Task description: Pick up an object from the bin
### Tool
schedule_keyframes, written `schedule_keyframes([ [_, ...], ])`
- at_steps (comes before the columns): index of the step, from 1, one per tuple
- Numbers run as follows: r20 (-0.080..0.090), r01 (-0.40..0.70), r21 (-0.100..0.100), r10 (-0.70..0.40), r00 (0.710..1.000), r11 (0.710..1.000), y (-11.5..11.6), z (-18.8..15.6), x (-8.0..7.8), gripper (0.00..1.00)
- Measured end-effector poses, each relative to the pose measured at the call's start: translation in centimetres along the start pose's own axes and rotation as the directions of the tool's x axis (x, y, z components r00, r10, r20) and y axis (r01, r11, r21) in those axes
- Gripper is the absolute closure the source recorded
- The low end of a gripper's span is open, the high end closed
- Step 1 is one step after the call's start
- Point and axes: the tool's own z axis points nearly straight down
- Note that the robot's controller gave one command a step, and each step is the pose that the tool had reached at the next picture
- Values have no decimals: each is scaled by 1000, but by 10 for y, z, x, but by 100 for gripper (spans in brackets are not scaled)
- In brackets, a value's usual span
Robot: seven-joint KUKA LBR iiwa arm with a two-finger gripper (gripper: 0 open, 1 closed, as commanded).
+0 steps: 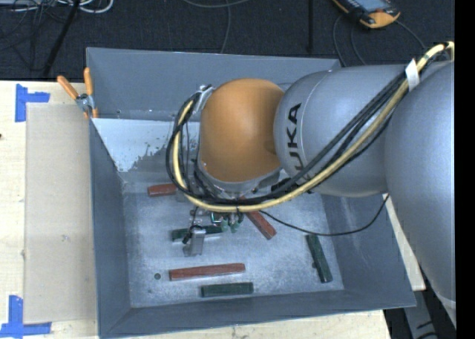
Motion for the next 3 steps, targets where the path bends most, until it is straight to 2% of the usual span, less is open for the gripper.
schedule_keyframes([
  [1, 6, 24, -2, -24, 1000, 1000, -35, 52, -17, 0],
  [2, 1, 80, 0, -80, 997, 997, -67, 102, -32, 100],
  [3, 1, 79, 0, -79, 997, 997, -67, 102, -32, 100],
])
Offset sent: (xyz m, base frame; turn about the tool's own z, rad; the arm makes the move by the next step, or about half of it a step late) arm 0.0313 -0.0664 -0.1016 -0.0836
